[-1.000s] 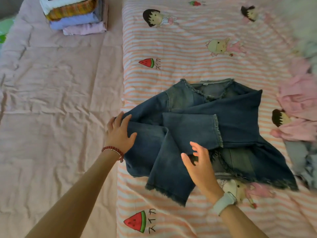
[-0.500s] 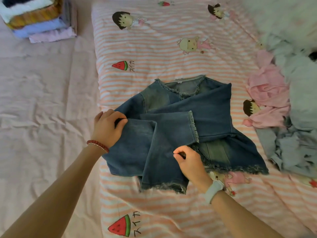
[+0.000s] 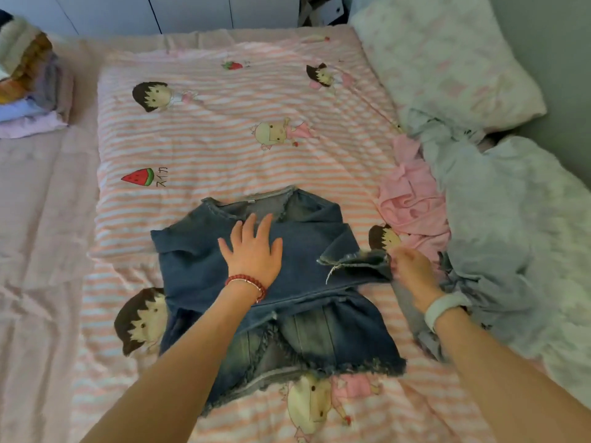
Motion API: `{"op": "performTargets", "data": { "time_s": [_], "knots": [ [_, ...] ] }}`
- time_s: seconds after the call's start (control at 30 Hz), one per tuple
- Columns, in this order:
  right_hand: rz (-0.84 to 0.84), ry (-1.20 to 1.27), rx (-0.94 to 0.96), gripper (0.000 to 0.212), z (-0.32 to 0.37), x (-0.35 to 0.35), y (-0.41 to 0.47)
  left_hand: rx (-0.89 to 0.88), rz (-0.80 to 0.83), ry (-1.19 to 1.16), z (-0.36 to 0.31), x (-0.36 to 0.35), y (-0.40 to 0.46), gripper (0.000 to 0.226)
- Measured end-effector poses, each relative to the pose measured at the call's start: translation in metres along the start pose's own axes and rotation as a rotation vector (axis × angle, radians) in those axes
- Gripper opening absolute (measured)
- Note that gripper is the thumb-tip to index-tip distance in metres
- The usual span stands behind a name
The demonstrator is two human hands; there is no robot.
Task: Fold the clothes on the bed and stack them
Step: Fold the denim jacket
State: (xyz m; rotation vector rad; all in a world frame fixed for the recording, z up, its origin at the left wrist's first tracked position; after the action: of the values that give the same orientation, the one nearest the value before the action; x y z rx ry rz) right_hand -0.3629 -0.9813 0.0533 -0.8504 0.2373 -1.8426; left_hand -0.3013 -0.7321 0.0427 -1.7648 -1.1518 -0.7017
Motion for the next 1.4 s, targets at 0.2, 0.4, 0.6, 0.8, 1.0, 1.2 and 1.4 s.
{"op": "performTargets", "data": {
  "time_s": [0.2,0.4,0.6,0.8,1.0,1.2,1.4],
  "knots": [
    [0.181,-0.517,0.384,0.069,-0.04,-0.015,0.009,0.056,0.214,0.288,0.02,-0.092,-0.016,0.063],
    [0.274,-1.186,0.536,0.055,-0.03,-0.033,0.041,0.089,0.192,0.345,0.026,-0.108,-0.017,0.063],
    [-0.064,-0.735,0.477,0.028,-0.02,-0.004,0.043,0.098,0.229,0.331,0.025,-0.105,-0.016,0.063],
    [-0.171,-0.452,0.571,0.023,0.028,-0.012,0.017,0.068,0.177,0.141,0.038,-0.082,-0.018,0.055],
    [0.301,-0.51,0.692,0.04,0.072,-0.101,-0.028,0.146,-0.135,0.0,0.075,-0.03,-0.026,0.036],
    [0.36,-0.739,0.724,0.044,0.022,-0.132,-0.037,0.268,-0.219,-0.086,0.137,0.02,-0.005,0.04],
    [0.373,-1.123,0.59,0.06,-0.043,-0.117,-0.029,0.218,-0.172,-0.07,0.155,0.038,0.029,0.047]
  ]
}}
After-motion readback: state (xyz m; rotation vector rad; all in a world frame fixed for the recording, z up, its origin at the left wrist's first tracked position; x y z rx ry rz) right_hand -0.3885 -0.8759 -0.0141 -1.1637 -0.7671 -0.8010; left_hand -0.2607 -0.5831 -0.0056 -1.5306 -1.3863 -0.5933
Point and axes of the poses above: each hand's wrist, its own y-axis towards the middle knuckle, its own x-axis out of the back of the hand, z = x × y, the point moved 1 cm from there along y, towards the middle knuckle, and after that the axes turned 10 degrees about z, right-handed, at the moved point
